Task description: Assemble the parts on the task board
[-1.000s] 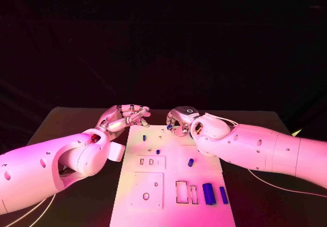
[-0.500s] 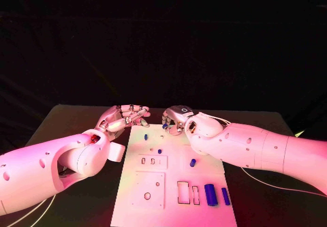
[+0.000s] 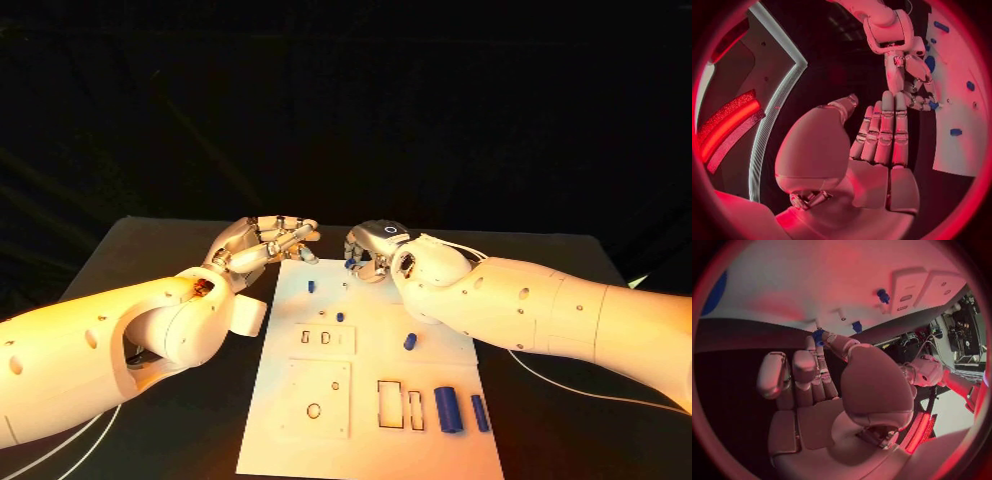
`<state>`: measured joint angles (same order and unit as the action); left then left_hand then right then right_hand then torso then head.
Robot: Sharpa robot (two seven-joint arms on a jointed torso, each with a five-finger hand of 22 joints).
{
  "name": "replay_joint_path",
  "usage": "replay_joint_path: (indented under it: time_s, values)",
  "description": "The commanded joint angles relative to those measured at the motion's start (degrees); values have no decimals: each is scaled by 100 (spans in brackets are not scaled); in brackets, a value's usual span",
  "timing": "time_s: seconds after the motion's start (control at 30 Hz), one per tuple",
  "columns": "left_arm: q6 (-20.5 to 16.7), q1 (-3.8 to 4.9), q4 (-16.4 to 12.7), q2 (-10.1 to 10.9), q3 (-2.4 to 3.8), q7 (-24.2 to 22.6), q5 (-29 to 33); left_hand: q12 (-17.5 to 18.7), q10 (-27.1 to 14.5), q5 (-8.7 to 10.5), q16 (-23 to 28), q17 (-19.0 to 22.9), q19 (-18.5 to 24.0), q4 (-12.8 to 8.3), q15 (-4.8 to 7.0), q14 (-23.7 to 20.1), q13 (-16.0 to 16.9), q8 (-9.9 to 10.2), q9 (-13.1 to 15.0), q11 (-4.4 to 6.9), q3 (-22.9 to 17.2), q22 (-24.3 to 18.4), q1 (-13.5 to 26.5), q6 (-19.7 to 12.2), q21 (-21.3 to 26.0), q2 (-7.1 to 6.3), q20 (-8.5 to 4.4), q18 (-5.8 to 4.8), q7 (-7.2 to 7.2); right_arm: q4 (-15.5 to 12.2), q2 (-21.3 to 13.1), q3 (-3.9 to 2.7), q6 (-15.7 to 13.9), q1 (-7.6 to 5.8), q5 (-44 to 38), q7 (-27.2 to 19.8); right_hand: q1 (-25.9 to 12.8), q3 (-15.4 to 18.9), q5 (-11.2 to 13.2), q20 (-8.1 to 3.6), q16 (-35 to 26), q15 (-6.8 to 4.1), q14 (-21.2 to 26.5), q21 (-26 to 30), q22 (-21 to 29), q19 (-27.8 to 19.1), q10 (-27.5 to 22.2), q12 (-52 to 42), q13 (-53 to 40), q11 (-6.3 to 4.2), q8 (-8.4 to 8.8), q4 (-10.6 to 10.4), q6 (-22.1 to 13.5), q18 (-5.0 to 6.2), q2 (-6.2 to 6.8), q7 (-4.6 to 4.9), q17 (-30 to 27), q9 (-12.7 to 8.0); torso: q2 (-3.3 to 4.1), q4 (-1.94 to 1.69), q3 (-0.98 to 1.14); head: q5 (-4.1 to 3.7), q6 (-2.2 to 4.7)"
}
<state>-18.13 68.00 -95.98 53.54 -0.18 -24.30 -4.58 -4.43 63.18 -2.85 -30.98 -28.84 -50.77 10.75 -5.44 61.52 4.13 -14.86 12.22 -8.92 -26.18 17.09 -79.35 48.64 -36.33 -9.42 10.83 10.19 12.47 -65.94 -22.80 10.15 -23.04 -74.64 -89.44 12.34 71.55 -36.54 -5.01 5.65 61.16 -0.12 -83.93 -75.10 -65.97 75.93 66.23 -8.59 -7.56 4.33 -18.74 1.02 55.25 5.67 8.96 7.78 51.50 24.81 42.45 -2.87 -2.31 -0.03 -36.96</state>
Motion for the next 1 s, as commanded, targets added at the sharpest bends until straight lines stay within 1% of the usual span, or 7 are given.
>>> replay_joint_path:
  time_s: [0.03,0.23,0.43,0.47,0.7,0.9,1.0]
  values:
    - [99,14,-17,-8,6,-83,29,25,-12,-20,25,-7,40,42,12,-42,8,35,7,-34,0,7,15,-29,-33,26,8,4,89,19,2,0,174,8,-10,-75,-61,-33,-23,14,25,-14,2,-35,-5,16,-6,8,5,16,-40,-3,-40,-77,-20,13,5,7,-5,10,5,21,-19]
    - [100,18,-13,-2,6,-82,29,25,-12,-20,25,-7,40,42,12,-42,8,35,7,-34,0,7,15,-29,-33,26,8,4,89,15,-27,1,261,10,-28,-46,-70,-32,-26,16,26,-11,5,-35,-6,14,-14,12,7,20,-37,-7,-49,-77,-14,16,-1,11,-8,17,5,35,-32]
    - [94,19,8,-1,6,-73,29,25,-12,-20,25,-7,40,42,12,-42,8,35,7,-34,0,7,15,-29,-33,26,8,4,89,0,-35,1,320,12,-46,-31,-75,-30,-27,18,27,-10,6,-34,-4,12,-16,13,8,21,-36,-9,-53,-76,-12,18,-3,13,-8,14,9,27,-34]
    - [93,19,13,-2,6,-70,29,25,-12,-20,25,-7,40,42,12,-42,8,35,7,-34,0,7,15,-29,-33,26,8,4,89,-8,-35,1,328,13,-48,-29,-75,-30,-27,18,27,-10,6,-34,-4,12,-16,13,8,21,-36,-9,-53,-76,-12,18,-3,13,-9,16,7,25,-33]
    - [95,20,38,-10,6,-63,29,27,-17,-20,29,-14,52,41,9,-55,10,38,10,-36,-4,6,17,-33,-33,34,13,5,92,-15,-30,1,315,16,-55,-25,-102,-22,-26,24,6,-4,21,-1,45,-21,-26,19,12,29,-31,-21,-70,-65,5,26,-47,22,-1,14,4,26,-26]
    - [100,20,54,-19,6,-54,29,27,-17,-20,29,-14,52,41,9,-55,10,38,10,-36,-4,6,17,-33,-33,34,13,5,92,17,17,1,269,18,-44,-54,-157,-28,-4,53,-37,31,73,55,111,-83,-156,87,49,74,39,-45,-196,-49,59,70,-150,33,-1,8,0,25,-22]
    - [109,20,58,-23,6,-44,29,27,-17,-20,29,-14,52,41,9,-55,10,38,10,-36,-4,6,17,-33,-33,34,13,5,92,32,44,1,268,23,-35,-66,-171,-33,3,65,-39,44,85,71,127,-99,-199,109,64,90,65,-51,-237,-45,78,87,-171,35,3,3,1,28,-21]
